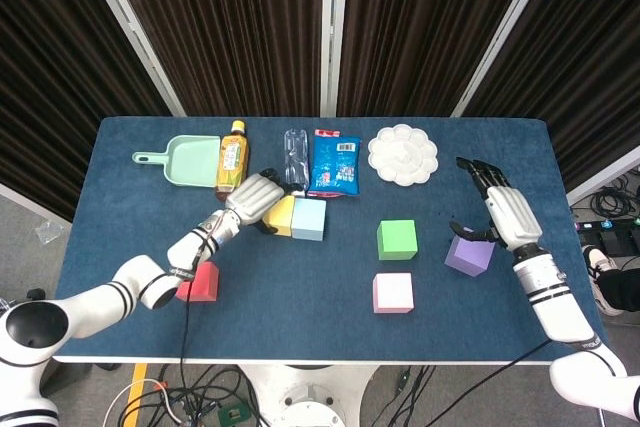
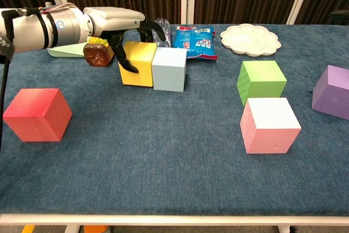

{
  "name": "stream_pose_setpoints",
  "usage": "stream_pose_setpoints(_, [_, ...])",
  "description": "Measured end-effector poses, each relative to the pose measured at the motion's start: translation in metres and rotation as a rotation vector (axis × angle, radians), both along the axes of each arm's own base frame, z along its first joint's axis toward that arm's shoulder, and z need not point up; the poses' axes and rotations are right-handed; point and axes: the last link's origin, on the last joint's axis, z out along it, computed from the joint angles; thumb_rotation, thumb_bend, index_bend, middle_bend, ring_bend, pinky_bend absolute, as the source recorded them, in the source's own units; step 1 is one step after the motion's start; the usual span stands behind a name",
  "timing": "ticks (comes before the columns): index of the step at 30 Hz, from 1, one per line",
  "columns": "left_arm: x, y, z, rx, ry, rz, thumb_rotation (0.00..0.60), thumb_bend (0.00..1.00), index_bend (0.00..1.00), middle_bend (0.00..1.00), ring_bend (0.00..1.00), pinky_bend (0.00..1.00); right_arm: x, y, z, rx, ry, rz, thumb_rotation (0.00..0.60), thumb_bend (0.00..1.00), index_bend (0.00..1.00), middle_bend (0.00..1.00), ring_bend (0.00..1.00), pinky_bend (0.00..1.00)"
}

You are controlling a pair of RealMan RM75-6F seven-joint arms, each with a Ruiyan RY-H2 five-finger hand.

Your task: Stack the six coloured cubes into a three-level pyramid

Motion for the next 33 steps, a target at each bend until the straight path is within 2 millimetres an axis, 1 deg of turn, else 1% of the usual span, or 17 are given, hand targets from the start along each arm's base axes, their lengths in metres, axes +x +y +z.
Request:
stream_pose_setpoints(19, [0.0060,-0.0030,-0.0064,0.002,0.004,0.033,0.600,0.24,0.18,0.37,0.28,0.16,-0.0031,0.0007,0.0004,0.004,-0.001,-0.001,0.600,0.19,0.00,0.10,0.00,0.00])
stream_pose_setpoints(33, [0.0059,-0.0048,-0.0095,0.010,0.020,0.049,0.600,0.20,0.15,0.27,0.27,0.16,-0.0051,0.0017,0.0009,0.005,-0.008,-0.004,0.600,0.19,0.00,0.10,0.00,0.00])
